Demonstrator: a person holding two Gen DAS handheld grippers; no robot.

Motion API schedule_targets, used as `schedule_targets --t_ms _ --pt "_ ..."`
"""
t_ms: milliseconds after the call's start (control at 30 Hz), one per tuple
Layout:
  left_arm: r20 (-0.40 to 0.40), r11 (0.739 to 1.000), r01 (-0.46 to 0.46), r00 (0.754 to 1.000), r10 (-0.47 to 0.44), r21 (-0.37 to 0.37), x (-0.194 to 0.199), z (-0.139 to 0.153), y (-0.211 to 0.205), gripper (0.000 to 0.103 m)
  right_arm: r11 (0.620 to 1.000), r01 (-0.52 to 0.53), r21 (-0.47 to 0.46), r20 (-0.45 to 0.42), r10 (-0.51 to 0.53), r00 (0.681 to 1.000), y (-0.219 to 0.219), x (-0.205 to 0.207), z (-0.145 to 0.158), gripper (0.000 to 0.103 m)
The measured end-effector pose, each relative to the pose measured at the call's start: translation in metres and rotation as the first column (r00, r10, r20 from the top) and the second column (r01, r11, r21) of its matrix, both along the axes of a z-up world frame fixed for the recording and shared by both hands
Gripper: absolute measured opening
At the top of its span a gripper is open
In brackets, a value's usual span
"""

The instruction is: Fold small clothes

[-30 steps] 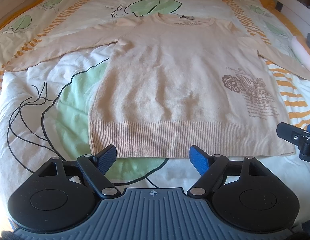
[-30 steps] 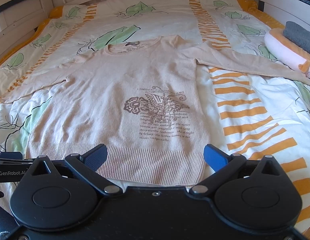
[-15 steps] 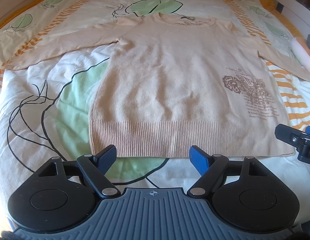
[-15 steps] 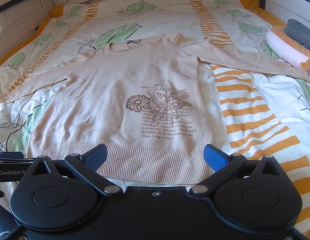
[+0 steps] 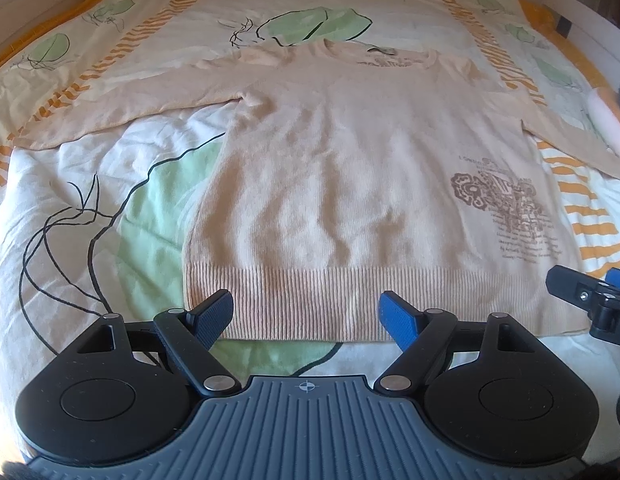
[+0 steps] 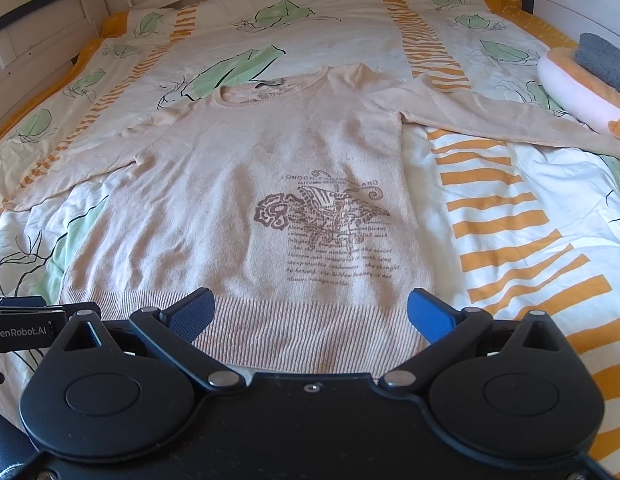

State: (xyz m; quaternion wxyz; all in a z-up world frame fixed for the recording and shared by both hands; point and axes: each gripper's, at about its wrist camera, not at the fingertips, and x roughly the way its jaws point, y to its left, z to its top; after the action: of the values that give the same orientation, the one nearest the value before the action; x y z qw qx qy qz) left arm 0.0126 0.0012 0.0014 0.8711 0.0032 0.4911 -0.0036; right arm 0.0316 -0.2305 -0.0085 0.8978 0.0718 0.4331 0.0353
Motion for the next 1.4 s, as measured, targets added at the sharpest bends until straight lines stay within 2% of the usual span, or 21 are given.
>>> schedule_targets --t_ms 400,533,633,833,933,1133,1400 --pt "0.027 0.999 -0.014 1.000 0.015 -0.043 0.014 -0.003 0.008 0.078 1.000 0.009 0.027 -0.010 -0.008 1.000 -0.005 0.018 -0.010 0.102" --pt "0.052 0.995 -0.016 0.998 0.022 -0.103 0.020 -0.005 0.016 0.078 0.999 -0.018 0.034 -0.021 0.019 1.000 -0.006 0.025 -0.015 0.102" --pt "0.038 0.986 -0.026 0.999 0.033 -0.162 0.030 -0.010 0.026 0.078 0.999 -0.032 0.030 -0.038 0.034 0.999 -0.005 0.034 -0.019 0.102" --pt "0.019 0.952 -0.126 0.990 0.137 -0.280 0.049 -0.019 0.062 0.078 0.998 -0.062 0.002 -0.039 0.062 0.997 0.004 0.058 -0.022 0.102" --pt "0.042 0.954 -0.170 0.982 0.186 -0.246 0.060 -0.017 0.080 0.078 0.997 -0.083 -0.005 -0.039 0.082 0.996 0.012 0.071 -0.024 0.102" --pt "0.172 0.968 -0.200 0.959 0.225 -0.149 0.084 -0.006 0.122 0.079 0.989 -0.147 0.004 -0.036 0.147 0.989 0.028 0.095 -0.027 0.102" --pt "0.230 0.939 -0.310 0.913 0.338 -0.147 0.129 -0.005 0.199 0.084 0.960 -0.244 0.136 0.105 0.231 0.967 0.040 0.106 -0.020 0.102"
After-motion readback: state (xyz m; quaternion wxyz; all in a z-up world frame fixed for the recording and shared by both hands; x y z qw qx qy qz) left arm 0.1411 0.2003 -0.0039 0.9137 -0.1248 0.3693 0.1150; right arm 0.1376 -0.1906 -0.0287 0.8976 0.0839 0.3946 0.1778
